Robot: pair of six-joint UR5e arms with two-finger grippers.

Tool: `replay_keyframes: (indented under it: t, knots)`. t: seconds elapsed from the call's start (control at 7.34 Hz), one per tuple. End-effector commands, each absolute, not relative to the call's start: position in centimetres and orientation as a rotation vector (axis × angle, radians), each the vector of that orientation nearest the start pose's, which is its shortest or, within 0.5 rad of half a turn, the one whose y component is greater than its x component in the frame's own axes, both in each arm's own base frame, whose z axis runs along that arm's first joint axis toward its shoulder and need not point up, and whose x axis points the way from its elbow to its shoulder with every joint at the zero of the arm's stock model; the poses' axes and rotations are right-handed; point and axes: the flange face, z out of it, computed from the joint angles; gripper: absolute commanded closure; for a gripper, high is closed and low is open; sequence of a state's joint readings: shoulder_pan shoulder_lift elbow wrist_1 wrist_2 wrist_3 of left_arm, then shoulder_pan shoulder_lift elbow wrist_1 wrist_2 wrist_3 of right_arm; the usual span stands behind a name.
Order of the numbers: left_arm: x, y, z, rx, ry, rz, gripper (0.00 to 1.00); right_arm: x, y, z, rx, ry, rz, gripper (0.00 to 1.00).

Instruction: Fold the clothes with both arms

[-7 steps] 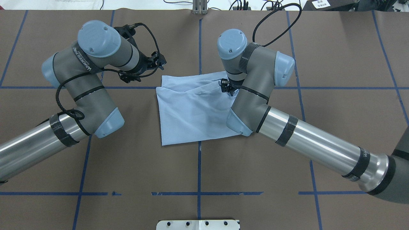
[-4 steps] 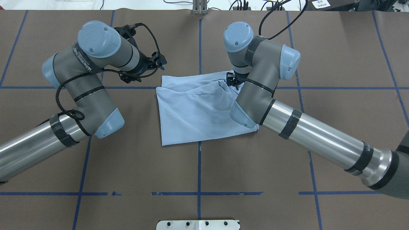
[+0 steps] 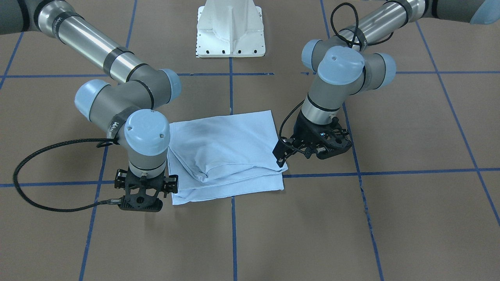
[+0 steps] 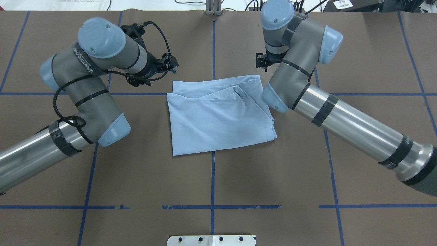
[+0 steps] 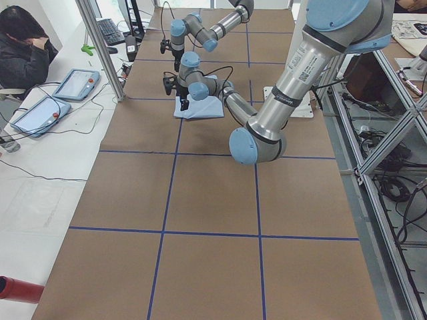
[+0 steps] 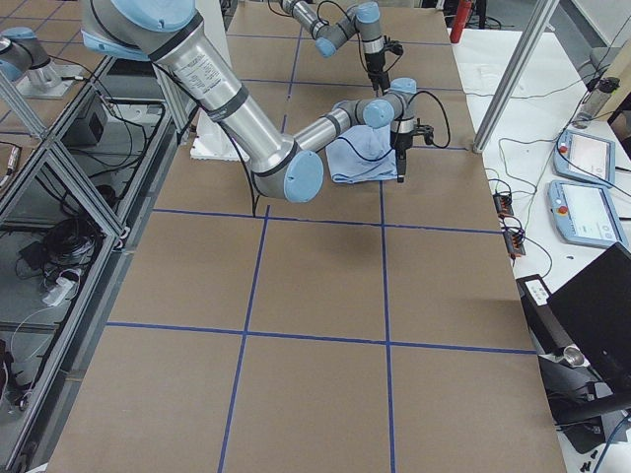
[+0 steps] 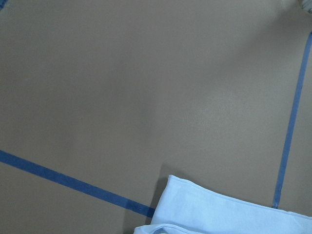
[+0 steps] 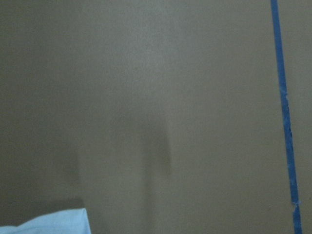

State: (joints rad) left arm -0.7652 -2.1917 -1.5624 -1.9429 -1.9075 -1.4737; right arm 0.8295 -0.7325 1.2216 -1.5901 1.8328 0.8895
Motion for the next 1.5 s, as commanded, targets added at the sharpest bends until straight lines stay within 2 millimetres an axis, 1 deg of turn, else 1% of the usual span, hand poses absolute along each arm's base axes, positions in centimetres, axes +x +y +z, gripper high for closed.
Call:
replay_keyframes:
  t: [0.0,0.14,0.27,0.41,0.54,0.68,0.82,0.95,1.09,1.23,1.36]
  knots:
    - [35.0,-55.2,28.7,0.194,1.014,-0.327,0.00,-36.2,-70.4,32.6,0.132,-0.572,0.011,0.00]
    - [30.3,-54.6,31.8,0.224,0.986,-0.273,0.00,-30.1,-71.3,35.2,0.129,-0.608,-0.049,0.00]
    - [25.3,-54.1,34.3,0.281,0.950,-0.216,0.00,-23.9,-71.3,38.3,0.132,-0.634,-0.077,0.00]
    - [19.6,-54.0,37.6,0.309,0.890,-0.164,0.00,-17.5,-70.4,42.3,0.117,-0.684,-0.104,0.00]
    - [14.0,-55.3,39.3,0.340,0.809,-0.095,0.00,-10.7,-69.0,46.4,0.112,-0.732,-0.126,0.00]
    - [8.2,-56.6,41.5,0.349,0.692,0.012,0.00,-4.4,-66.7,51.2,0.106,-0.778,-0.143,0.00]
    - [2.4,-57.3,43.4,0.366,0.619,0.084,0.00,0.6,-64.3,54.6,0.118,-0.806,-0.149,0.00]
    - [-2.1,-57.2,46.8,0.361,0.595,0.127,0.00,4.2,-60.8,58.6,0.109,-0.814,-0.136,0.00]
    - [-6.1,-55.5,50.9,0.351,0.599,0.189,0.00,5.6,-57.8,61.1,0.091,-0.860,-0.120,0.00]
    - [-7.4,-55.3,53.2,0.349,0.621,0.268,0.00,8.4,-55.1,63.1,0.064,-0.890,-0.045,0.00]
    - [-7.2,-53.0,56.5,0.303,0.678,0.257,0.00,8.7,-51.1,65.2,0.033,-0.908,-0.016,0.00]
